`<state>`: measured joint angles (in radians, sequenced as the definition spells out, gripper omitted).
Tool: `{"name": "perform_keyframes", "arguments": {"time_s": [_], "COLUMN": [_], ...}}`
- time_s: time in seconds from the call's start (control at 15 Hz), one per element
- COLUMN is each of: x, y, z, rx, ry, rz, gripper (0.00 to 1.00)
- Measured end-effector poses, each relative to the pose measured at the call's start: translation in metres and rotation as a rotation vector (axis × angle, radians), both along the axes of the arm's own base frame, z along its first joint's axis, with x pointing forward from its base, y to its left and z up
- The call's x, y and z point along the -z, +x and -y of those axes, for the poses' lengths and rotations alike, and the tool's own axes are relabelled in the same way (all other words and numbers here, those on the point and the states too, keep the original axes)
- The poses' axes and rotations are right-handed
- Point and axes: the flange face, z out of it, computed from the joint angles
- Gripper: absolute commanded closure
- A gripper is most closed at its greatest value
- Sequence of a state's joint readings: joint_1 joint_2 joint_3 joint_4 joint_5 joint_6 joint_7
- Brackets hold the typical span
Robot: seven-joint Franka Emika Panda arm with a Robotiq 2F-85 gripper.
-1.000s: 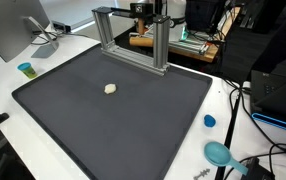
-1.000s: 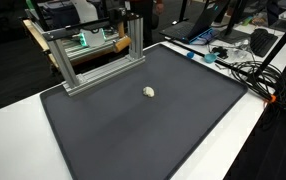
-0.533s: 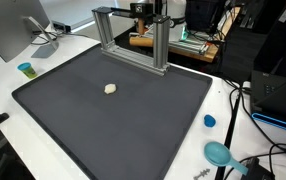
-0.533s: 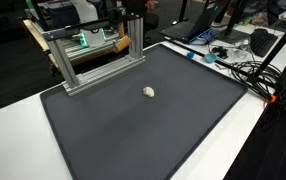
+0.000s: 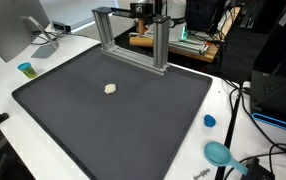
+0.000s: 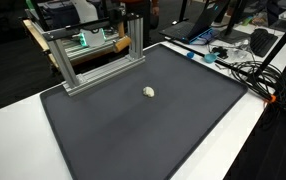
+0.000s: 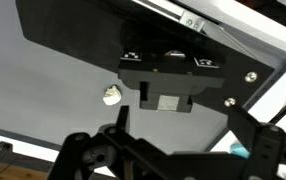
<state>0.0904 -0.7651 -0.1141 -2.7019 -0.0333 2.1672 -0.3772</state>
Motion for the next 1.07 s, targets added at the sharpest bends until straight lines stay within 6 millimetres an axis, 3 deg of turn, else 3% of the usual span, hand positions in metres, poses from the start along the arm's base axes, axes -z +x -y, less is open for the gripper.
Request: {"name": "perform_keyframes", "arguments": {"time_s": [0.73, 1.07], "x": [0.000, 0.011], "y": [0.000, -0.003], "z": [0.001, -0.002], "rx": [-0.002, -0.010], "ry": [-0.006, -0.033], "rz": [0.000, -0.021], "gripper": [0.00, 0.00]}}
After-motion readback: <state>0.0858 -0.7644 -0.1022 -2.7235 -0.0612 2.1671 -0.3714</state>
